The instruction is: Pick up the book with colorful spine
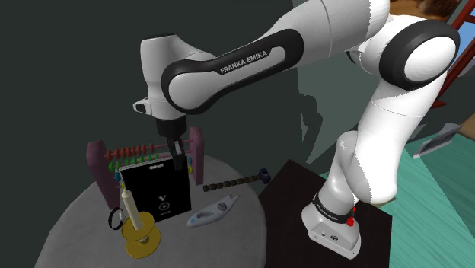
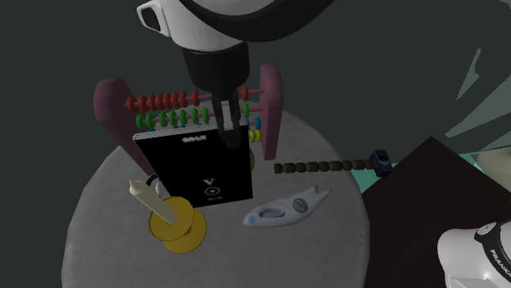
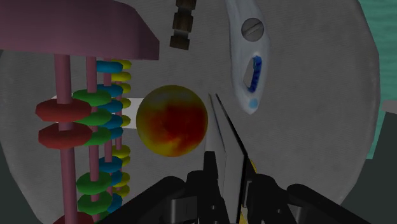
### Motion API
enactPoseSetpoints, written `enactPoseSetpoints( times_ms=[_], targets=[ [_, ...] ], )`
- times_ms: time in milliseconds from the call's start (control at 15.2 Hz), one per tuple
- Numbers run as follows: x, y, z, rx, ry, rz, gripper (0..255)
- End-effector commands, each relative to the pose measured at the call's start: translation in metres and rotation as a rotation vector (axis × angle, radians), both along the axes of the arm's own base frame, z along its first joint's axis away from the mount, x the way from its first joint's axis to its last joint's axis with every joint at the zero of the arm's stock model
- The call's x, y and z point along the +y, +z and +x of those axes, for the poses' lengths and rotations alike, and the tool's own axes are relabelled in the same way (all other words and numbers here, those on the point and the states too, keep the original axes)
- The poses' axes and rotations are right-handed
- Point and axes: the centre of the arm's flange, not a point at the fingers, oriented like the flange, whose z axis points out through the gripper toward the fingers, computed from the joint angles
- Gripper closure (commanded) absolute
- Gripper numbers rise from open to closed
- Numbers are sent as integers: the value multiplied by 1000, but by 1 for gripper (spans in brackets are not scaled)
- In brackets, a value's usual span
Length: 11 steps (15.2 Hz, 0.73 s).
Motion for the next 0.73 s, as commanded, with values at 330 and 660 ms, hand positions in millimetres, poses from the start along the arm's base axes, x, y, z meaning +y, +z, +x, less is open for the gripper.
enactPoseSetpoints(
  times_ms=[330,660],
  targets=[
    [1,26,-1,1,1,0,255],
    [1,52,-1,1,1,0,255]
  ],
)
